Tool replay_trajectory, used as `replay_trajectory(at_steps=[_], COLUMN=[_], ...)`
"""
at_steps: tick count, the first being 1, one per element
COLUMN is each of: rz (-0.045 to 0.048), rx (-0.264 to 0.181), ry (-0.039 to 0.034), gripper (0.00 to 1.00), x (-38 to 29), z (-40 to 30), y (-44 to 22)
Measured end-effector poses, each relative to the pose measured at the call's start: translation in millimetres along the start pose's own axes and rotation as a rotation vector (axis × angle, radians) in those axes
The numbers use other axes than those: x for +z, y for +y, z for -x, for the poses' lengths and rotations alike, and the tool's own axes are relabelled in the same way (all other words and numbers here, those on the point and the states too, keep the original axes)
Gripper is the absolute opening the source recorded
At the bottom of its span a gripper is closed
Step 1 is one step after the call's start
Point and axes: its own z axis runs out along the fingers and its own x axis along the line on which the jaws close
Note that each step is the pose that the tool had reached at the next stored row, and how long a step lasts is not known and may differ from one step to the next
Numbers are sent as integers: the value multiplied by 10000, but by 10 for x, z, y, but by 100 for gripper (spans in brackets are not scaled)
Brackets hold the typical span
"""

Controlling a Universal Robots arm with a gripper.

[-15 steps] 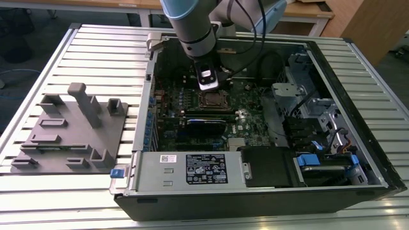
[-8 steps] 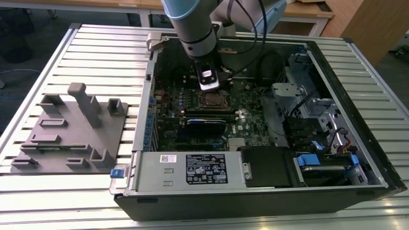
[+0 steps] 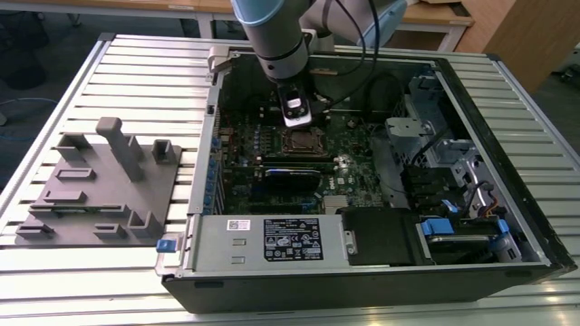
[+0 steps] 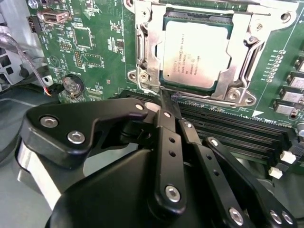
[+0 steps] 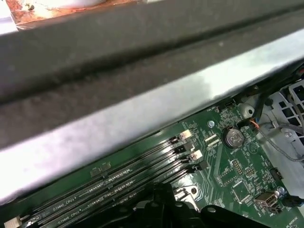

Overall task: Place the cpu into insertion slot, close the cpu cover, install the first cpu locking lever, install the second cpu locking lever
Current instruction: 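Install the first cpu locking lever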

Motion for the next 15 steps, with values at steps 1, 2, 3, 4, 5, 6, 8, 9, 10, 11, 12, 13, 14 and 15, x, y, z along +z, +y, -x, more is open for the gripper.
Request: replay_trajectory(at_steps=[1,2,3,4,5,6,8,9,10,11,12,13,14,15], rz=[7,18,37,55,76,96,122,139,161,192,217,224,223,222], rx=[5,9,17,24,31,40,51,57,66,78,88,91,91,92], ry=[9,17,26,32,42,52,66,73,83,98,111,113,113,113], gripper=[10,10,10,10,10,10,10,10,10,10,10,10,10,10], x=[1,1,4,7,11,14,18,20,22,23,25,29,32,35], z=[5,16,27,38,47,56,74,82,89,94,97,97,96,95], y=[-1,-5,-10,-16,-22,-26,-33,-38,-44,-53,-59,-63,-65,-67])
